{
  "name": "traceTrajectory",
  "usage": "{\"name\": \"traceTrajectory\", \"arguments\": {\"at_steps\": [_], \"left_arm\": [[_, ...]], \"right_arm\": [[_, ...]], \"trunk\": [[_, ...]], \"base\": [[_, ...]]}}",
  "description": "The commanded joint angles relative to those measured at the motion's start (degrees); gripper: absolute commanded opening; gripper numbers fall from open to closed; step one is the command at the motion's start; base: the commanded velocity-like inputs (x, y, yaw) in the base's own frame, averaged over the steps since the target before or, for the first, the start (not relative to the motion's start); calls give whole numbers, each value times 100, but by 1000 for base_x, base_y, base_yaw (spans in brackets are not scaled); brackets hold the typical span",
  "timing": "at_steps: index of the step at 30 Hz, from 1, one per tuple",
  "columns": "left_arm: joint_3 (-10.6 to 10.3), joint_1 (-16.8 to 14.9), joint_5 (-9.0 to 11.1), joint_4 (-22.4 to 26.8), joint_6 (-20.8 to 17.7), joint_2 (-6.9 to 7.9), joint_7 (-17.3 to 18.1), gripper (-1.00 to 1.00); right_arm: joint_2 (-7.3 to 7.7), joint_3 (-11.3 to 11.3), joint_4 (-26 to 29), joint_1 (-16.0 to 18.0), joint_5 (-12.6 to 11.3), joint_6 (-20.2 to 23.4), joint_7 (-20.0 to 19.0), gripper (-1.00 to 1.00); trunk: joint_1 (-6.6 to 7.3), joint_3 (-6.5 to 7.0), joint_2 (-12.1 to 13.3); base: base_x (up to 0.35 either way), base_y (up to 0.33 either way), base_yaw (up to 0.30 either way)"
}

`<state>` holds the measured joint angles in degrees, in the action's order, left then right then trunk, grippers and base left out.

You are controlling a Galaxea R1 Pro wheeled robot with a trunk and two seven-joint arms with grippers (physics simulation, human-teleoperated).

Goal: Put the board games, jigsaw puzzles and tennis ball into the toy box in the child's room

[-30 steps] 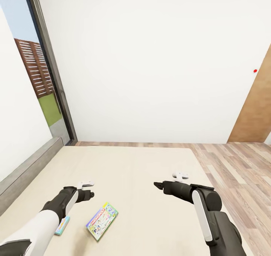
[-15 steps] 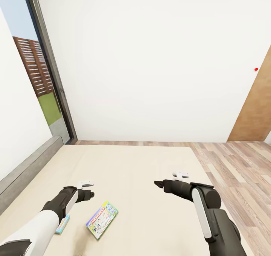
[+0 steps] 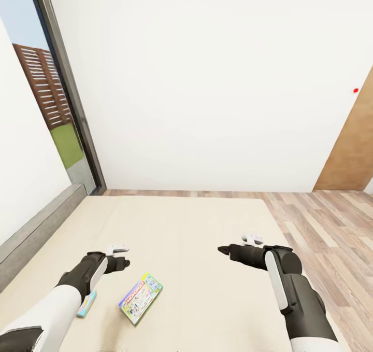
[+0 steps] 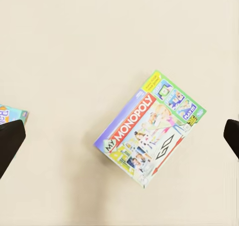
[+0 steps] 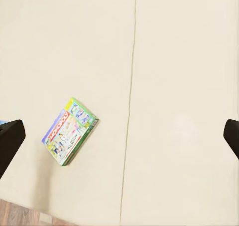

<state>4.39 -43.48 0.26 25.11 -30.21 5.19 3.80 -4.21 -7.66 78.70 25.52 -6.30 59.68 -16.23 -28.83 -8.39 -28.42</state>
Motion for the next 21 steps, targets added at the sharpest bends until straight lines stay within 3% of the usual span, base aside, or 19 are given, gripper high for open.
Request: {"name": "traceTrajectory", "arguments": {"at_steps": [1, 9, 14, 21], "left_arm": [[38, -44, 7, 22, -128, -7, 28, 100], [27, -120, 9, 182, -319, -83, 27, 100], [10, -125, 8, 201, -322, -91, 26, 100], [3, -125, 9, 204, -311, -77, 33, 100]], "right_arm": [[30, -18, -5, 9, -49, 32, 16, 100], [103, -22, -225, 14, -31, -17, 47, 100], [186, -19, -457, 15, -28, -474, 70, 100], [235, -9, -570, 15, -22, -670, 76, 100]], "trunk": [[-2, -21, -11], [-2, -96, -11], [-2, -143, -11], [-2, -209, -11]], "base": [[0, 0, 0], [0, 0, 0], [0, 0, 0], [0, 0, 0]]}}
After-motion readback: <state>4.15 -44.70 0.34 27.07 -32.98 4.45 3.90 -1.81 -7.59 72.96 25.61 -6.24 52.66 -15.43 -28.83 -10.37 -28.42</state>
